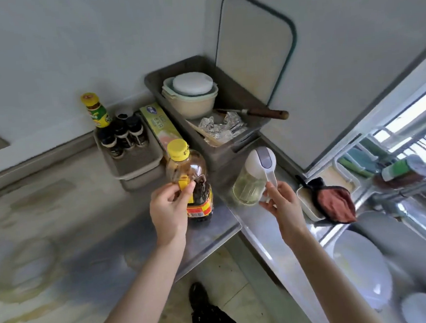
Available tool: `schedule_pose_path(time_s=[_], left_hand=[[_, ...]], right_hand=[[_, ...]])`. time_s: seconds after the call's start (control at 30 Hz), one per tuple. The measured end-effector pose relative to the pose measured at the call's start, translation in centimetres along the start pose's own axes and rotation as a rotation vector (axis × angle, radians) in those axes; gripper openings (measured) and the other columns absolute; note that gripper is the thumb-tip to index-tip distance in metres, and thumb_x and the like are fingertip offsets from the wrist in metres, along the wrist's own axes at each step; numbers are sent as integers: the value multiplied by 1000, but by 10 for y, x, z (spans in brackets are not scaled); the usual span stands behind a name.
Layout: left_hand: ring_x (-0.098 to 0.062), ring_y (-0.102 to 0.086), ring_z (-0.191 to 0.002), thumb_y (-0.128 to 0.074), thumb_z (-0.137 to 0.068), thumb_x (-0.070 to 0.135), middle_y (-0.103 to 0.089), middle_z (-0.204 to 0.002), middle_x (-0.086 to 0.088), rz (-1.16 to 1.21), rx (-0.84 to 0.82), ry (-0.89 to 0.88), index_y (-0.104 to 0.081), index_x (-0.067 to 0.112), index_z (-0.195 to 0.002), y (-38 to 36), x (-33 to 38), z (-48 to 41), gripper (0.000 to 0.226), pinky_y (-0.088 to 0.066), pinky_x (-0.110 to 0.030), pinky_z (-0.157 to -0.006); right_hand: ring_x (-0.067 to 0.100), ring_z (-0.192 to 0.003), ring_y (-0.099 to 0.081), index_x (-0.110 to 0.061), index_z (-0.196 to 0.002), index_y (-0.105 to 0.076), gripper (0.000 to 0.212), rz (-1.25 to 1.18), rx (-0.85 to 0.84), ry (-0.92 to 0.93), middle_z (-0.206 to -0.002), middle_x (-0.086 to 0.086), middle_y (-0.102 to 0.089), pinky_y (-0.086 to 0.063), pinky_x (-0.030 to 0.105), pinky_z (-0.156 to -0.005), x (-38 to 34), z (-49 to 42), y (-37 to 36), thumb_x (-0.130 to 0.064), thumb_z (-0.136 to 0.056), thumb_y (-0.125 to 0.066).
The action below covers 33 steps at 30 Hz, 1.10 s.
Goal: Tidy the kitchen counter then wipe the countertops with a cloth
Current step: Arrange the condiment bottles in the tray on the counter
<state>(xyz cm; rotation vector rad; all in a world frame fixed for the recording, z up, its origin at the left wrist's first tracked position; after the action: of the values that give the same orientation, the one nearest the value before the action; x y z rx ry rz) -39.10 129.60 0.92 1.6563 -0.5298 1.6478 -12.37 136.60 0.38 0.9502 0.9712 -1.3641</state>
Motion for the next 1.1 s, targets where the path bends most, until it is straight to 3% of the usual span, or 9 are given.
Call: schedule_pose_path(time_s=[0.07,0.13,0.23,0.37,0.47,0.63,0.8,1.0,1.1], left_hand=[[-26,-54,-75,-70,-65,58,-62,-78,-9,21,-14,-2,-69,31,-69,-11,3,4,27,-47,-38,-71],[-25,-55,-77,-72,-67,54,-64,-81,-8,13,-12,-15,-71,23,-74,-17,5,8,31,-45,-32,-71],[-38,-59,-89,-72,-68,52,-64,-90,-21,-20,7,4,-71,15,-79,-21,2,12,38,-50,-43,-78],[-31,-60,-98,-73,-73,39,-67,-94,-12,-40,26,13,-66,39,-69,-24,3,16,8,-50,-44,-84],[-31,-61,-95,-73,-74,36,-66,-98,-15,-49,26,16,-65,38,-71,-25,4,18,9,-50,-43,-83],[-28,-62,-96,-73,-76,32,-64,-103,-17,-56,34,35,-71,18,-87,-21,0,17,17,-49,-32,-80],[-31,-61,-95,-74,-74,36,-63,-102,-19,-60,46,49,-72,19,-85,-17,-4,11,20,-51,-44,-85],[-35,-61,-95,-73,-75,34,-62,-103,-22,-74,57,35,-72,9,-89,-12,-4,11,28,-50,-45,-84],[-34,-61,-95,-73,-76,32,-62,-103,-22,-71,62,21,-72,9,-90,-12,-1,13,28,-51,-43,-82]], right_hand=[[11,-72,-52,-9,-87,-54,16,2,36,4,-78,3,-51,-50,39,-86,0,-14,19,-23,-94,-53],[9,-71,-52,-10,-87,-54,16,-10,54,8,-78,1,-52,-50,36,-83,-4,-32,32,-24,-94,-53],[8,-69,-52,-16,-80,-52,16,-26,85,19,-76,-2,-52,-49,31,-76,-10,-62,44,-24,-95,-53],[9,-69,-53,-18,-84,-51,14,66,98,86,-81,0,-54,-49,22,-64,-21,-92,52,-27,-96,-51],[10,-74,-55,-18,-96,-52,13,147,82,105,-86,0,-56,-49,24,-67,-24,-100,49,-30,-97,-47],[14,-82,-54,-14,-106,-50,23,171,86,117,-94,5,-55,-46,28,-70,-15,-105,43,-35,-98,-43],[19,-93,-56,-16,-117,-46,29,298,72,158,-103,3,-57,-47,37,-81,-20,-110,37,-37,-98,-39],[17,-79,-49,-14,-110,-43,21,449,105,293,-88,0,-53,-38,26,-65,-27,-108,35,-29,-101,-33],[18,-80,-51,-14,-117,-42,25,480,101,296,-91,0,-54,-42,32,-73,-25,-111,39,-30,-101,-32]])
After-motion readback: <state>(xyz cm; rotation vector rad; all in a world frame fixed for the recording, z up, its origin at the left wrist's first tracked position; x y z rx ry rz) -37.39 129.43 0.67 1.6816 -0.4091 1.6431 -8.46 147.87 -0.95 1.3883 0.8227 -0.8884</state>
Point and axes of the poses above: each hand's wrist, its own z-axis away from the middle knuckle, its own y-axis out of the back of the hand, x = y × z, the point moved 8 cm from there along -z, towards the middle knuckle
